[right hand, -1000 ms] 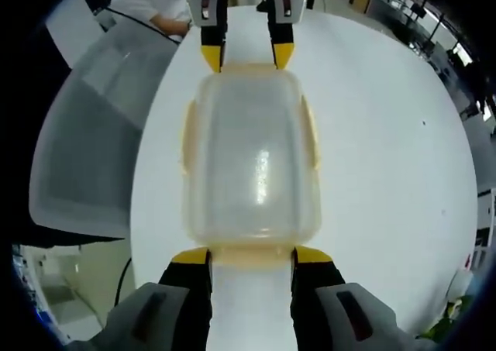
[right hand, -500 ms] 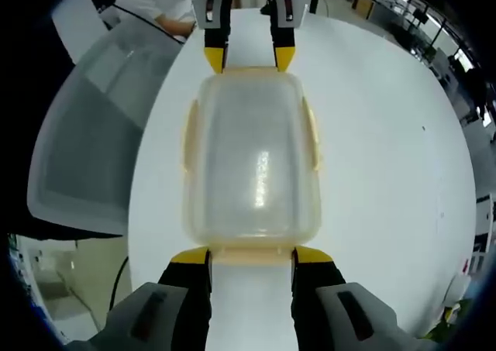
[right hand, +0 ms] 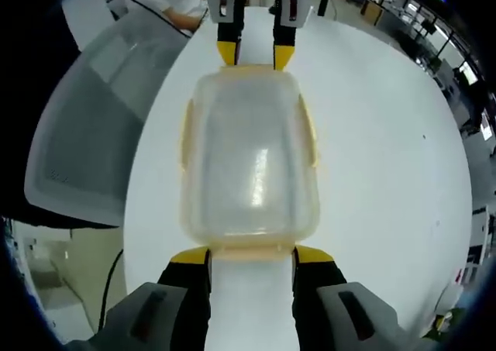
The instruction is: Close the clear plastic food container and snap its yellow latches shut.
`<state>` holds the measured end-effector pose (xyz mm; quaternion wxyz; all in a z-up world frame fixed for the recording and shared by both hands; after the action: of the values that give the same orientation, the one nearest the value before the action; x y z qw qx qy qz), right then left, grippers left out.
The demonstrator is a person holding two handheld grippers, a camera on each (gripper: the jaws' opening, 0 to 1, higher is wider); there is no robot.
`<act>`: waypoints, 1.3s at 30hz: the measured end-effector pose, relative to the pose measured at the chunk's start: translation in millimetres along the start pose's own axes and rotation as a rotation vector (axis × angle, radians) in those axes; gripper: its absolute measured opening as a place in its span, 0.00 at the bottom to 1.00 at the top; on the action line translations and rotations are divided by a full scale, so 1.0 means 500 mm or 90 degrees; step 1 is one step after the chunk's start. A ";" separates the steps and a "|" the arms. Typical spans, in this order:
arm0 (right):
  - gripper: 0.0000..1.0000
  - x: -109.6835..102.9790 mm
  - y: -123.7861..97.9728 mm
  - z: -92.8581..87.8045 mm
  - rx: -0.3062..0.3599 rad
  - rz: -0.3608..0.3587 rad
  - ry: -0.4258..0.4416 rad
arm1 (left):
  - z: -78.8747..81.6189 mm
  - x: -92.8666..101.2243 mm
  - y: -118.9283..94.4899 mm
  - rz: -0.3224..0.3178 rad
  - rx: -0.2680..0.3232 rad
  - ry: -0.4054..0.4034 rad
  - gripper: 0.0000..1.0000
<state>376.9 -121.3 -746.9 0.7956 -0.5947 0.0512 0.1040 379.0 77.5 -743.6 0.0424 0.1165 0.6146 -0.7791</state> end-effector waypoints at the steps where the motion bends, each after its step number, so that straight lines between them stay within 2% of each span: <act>1: 0.39 0.000 -0.001 -0.002 0.003 0.000 0.003 | -0.001 0.001 0.000 -0.001 -0.003 -0.004 0.30; 14: 0.37 -0.002 -0.019 -0.022 0.001 -0.007 0.038 | 0.011 -0.003 0.000 -0.002 0.001 -0.034 0.34; 21: 0.39 -0.004 -0.022 -0.036 0.018 -0.003 0.076 | 0.010 0.000 0.001 -0.005 -0.006 -0.049 0.36; 23: 0.40 -0.007 -0.023 -0.035 0.030 0.004 0.083 | 0.013 0.005 0.000 -0.014 -0.006 -0.078 0.37; 32: 0.39 -0.009 -0.033 -0.034 0.050 0.004 0.116 | -0.002 0.000 -0.010 -0.006 -0.019 -0.116 0.40; 35: 0.39 -0.012 -0.037 -0.028 0.071 0.010 0.134 | -0.009 -0.002 -0.017 -0.010 -0.028 -0.156 0.41; 39: 0.39 -0.015 -0.037 -0.028 0.084 0.010 0.158 | -0.014 0.004 -0.023 -0.033 -0.037 -0.249 0.45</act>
<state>374.4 -140.4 -732.1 0.8195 -0.5490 0.1608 0.0325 375.5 87.1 -734.6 0.1440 -0.0542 0.6200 -0.7694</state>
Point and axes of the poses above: the point that each gripper's makers call its tool centre point, and the gripper's own axes: y roughly forward along the fingers, x roughly to its right, z roughly out of its top, the point moved 6 cm from there along -y, roughly backward along the fingers, and after that the axes turned 12 degrees about z, right-handed, at the moved point
